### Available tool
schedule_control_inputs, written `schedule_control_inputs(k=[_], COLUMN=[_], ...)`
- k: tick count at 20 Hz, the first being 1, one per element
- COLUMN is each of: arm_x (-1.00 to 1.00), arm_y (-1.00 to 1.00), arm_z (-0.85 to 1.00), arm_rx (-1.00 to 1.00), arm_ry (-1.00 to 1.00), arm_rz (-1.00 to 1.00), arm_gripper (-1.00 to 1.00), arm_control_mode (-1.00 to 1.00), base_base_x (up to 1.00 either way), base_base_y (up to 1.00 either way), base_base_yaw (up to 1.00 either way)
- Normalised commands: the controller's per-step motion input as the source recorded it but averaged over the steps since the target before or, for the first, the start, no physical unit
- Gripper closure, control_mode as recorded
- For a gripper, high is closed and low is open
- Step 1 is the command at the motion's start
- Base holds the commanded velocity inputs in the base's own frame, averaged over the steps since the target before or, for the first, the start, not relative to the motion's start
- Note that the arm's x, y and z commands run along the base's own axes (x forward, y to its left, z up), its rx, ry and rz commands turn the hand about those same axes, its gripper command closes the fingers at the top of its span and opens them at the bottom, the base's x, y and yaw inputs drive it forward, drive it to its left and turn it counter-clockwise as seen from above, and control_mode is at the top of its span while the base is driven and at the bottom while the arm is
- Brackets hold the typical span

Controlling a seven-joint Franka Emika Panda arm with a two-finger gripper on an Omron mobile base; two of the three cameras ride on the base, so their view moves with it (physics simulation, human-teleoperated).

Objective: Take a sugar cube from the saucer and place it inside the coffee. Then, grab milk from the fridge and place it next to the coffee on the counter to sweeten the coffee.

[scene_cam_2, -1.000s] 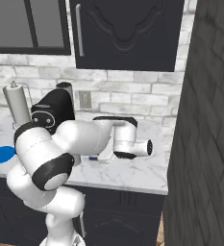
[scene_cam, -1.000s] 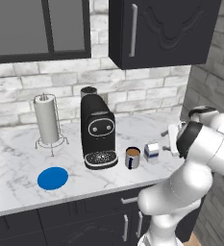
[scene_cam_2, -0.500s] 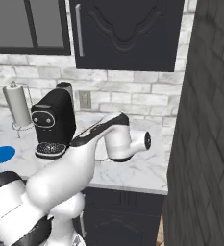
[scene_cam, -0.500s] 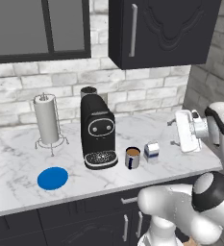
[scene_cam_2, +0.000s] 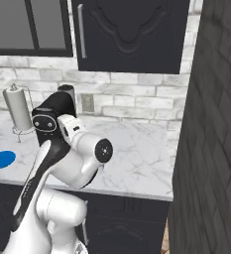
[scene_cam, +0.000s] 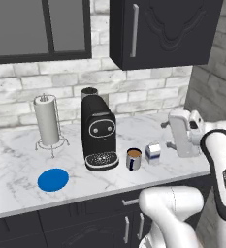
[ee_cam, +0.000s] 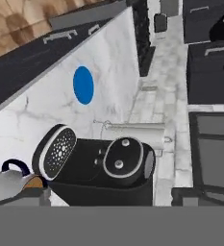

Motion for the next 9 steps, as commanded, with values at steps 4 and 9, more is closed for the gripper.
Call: schedule_control_inputs(k=[4, 9], arm_x=[-0.6, 0.0], arm_y=[0.5, 0.0], arm_z=[0.26, 0.0], arm_rx=[-0.34, 0.0], arm_ry=[-0.72, -0.01], arm_rz=[0.09, 0.0], arm_gripper=[-1.0, -1.0], arm_control_mode=[-1.0, -1.0], base_base_x=[0.0, 0.0], base_base_y=[0.0, 0.0], base_base_yaw=[0.0, 0.0])
